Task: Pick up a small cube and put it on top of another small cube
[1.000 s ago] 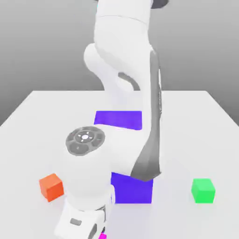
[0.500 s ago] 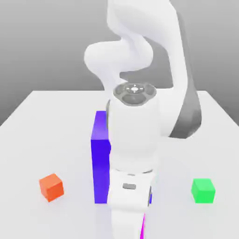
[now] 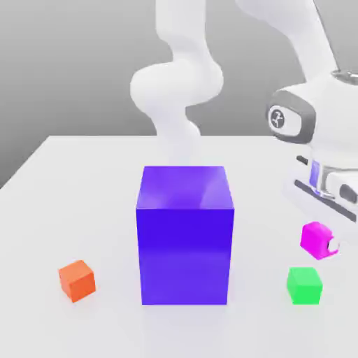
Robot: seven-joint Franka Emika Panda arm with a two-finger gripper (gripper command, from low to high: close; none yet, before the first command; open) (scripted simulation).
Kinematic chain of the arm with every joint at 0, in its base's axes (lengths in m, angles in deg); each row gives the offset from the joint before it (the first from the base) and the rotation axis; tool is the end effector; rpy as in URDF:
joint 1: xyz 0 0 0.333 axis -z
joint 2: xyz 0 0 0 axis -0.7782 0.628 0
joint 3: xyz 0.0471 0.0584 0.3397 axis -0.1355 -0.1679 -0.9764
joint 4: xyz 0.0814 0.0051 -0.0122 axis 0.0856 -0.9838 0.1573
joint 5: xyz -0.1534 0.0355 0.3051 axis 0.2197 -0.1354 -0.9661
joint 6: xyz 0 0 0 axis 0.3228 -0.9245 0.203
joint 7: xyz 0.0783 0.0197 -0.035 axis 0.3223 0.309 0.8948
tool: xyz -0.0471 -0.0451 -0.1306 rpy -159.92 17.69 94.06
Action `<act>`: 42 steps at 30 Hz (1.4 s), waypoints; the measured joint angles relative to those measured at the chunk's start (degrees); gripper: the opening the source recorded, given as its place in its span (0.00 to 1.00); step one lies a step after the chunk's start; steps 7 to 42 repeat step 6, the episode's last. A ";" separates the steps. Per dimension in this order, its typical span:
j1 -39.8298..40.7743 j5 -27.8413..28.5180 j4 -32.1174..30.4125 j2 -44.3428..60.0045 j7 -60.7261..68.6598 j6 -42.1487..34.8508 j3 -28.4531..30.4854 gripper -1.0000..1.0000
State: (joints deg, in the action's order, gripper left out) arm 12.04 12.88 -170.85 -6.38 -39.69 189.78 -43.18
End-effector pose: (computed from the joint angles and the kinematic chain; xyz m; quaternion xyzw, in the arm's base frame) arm 0.3395 0.2406 0.2521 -0.8260 -0.5637 -0.0008 0.0016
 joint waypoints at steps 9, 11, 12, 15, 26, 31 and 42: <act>0.33 -0.71 0.09 5.00 0.50 4.74 -0.36 1.00; 0.33 -0.71 0.09 5.00 0.50 4.74 -0.36 1.00; 0.33 -0.71 0.09 5.00 0.50 4.74 -0.36 1.00; 0.33 -0.71 0.09 5.00 0.50 4.74 -0.36 1.00; 0.33 -0.71 0.09 5.00 0.50 4.74 -0.36 1.00; 0.33 -0.71 0.09 5.00 0.50 4.74 -0.36 1.00; 0.33 -0.71 0.09 5.00 0.50 4.74 -0.36 1.00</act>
